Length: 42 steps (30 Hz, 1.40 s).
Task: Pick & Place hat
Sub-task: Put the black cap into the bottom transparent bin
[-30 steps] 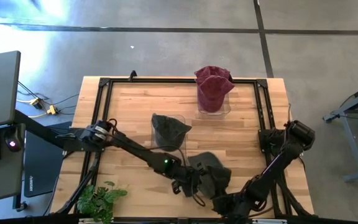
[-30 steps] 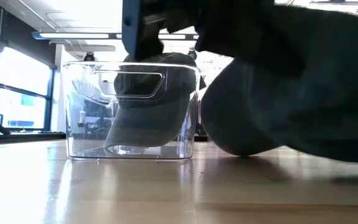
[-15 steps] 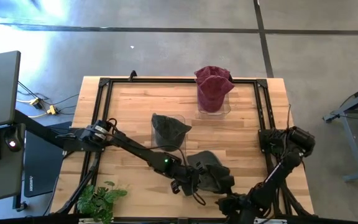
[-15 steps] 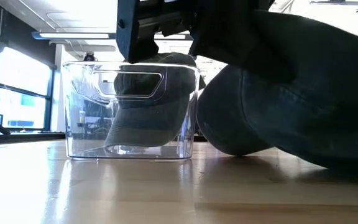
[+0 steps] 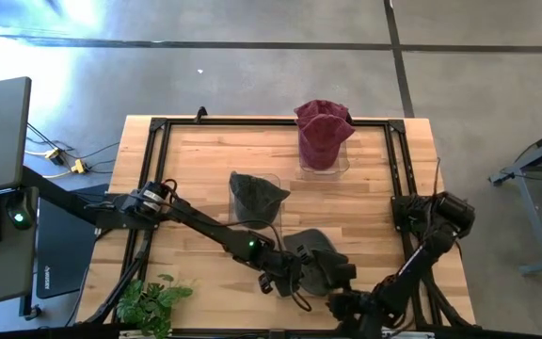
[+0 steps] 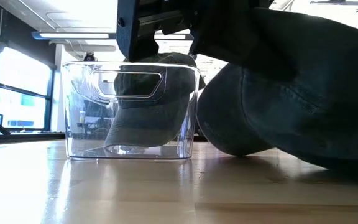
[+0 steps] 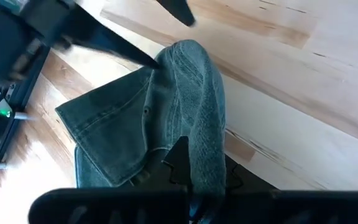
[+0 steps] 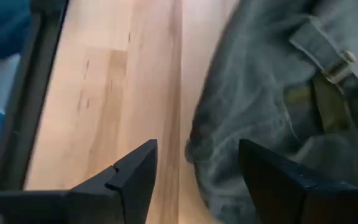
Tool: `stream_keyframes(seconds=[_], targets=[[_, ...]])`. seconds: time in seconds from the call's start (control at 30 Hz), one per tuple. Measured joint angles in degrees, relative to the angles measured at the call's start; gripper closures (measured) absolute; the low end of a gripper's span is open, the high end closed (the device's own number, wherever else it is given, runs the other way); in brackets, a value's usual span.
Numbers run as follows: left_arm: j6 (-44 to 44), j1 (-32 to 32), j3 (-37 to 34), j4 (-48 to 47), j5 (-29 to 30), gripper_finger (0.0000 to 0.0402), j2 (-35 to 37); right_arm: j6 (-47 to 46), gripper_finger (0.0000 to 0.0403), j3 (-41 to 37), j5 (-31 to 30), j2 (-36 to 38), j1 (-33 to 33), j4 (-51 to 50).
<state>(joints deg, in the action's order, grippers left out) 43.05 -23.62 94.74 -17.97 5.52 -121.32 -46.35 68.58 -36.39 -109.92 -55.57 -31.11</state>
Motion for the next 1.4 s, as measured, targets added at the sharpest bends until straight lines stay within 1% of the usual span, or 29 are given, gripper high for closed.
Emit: stream_keyframes(seconds=[0.1,0.17,0.2,0.27,0.3,0.37,0.47,0.5,0.53,0.6,0.67,0.7,0.73,0.8,0.83,0.9,1.0,1.1,1.17,1.2,1.27,1.33,1.4], targets=[[0.00,0.00,0.00,0.69,0.23,0.0399,0.00,8.36,0.0170,-0.02,3.25,-1.61,1.33,3.98],[0.00,0.00,0.00,1.15,1.30,0.0399,0.00,12.85,0.0173,-0.02,4.03,-2.55,2.01,6.71],[0.00,0.00,0.00,1.34,1.94,0.0399,0.00,13.63,0.0180,-0.02,4.00,-2.83,2.35,7.35],[0.02,0.00,0.00,1.44,2.81,0.0399,0.00,13.21,0.0207,-0.02,3.90,-2.96,2.99,7.06],[0.02,0.00,0.00,1.44,2.93,0.0399,0.00,12.35,0.0228,-0.02,3.72,-2.99,3.22,6.33],[0.09,0.00,0.00,1.46,3.00,0.0399,-0.02,10.89,0.0276,-0.04,2.80,-3.03,3.30,4.41],[0.11,-0.06,0.00,1.51,3.01,0.0399,-0.02,10.55,0.0362,-0.04,2.38,-3.03,3.17,3.33],[0.03,-0.17,0.00,1.20,3.10,0.0399,0.18,10.93,0.0377,-0.04,2.41,-3.03,3.07,3.30],[-0.19,-0.40,-0.03,0.41,3.35,0.0398,0.69,11.34,0.0382,-0.04,2.35,-3.03,3.06,3.38],[-1.48,-0.52,0.00,0.92,4.42,0.0389,1.35,10.38,0.0371,-0.04,2.19,-2.82,3.06,3.84],[-2.63,-0.55,0.12,0.10,5.91,0.0369,1.70,8.35,0.0359,-0.04,2.88,-2.19,3.11,3.83],[-3.09,-0.60,-0.03,-1.63,7.14,0.0355,2.25,7.53,0.0360,-0.04,3.91,-1.79,3.39,3.69],[-3.37,-0.89,-0.13,-3.52,8.59,0.0339,3.08,7.33,0.0365,-0.06,4.45,-1.27,3.53,3.46],[-3.75,-0.74,0.14,-4.16,11.41,0.0302,4.32,7.69,0.0382,-0.07,5.27,0.29,3.75,3.13],[-3.88,-0.78,0.22,-5.26,13.22,0.0284,5.19,8.29,0.0383,-0.08,5.26,1.31,3.82,3.03],[-4.89,-1.36,-0.10,-10.29,18.07,0.0249,7.53,8.75,0.0383,-0.07,4.69,3.44,4.20,2.66],[-7.65,-2.37,0.22,-13.35,26.72,0.0208,10.21,9.16,0.0376,-0.09,3.35,7.81,4.83,0.80],[-13.64,-5.43,-0.15,-21.47,37.89,0.0188,13.91,11.33,0.0378,-0.07,1.68,13.64,6.13,-1.17],[-18.82,-7.37,0.29,-24.88,43.59,0.0186,15.48,13.68,0.0380,-0.07,0.75,17.92,7.21,-3.11],[-22.42,-8.74,0.21,-28.80,45.69,0.0185,16.51,14.93,0.0380,-0.07,0.33,20.19,7.99,-3.89],[-31.99,-11.62,-0.15,-37.79,47.96,0.0185,18.41,17.48,0.0380,-0.07,-0.75,24.79,9.72,-4.92],[-41.57,-13.76,0.21,-43.62,48.79,0.0184,19.33,20.42,0.0380,-0.07,-1.21,29.17,11.95,-5.65],[-51.65,-16.70,0.00,-51.68,49.36,0.0184,19.96,24.25,0.0380,-0.07,-1.15,33.06,14.50,-5.40]])
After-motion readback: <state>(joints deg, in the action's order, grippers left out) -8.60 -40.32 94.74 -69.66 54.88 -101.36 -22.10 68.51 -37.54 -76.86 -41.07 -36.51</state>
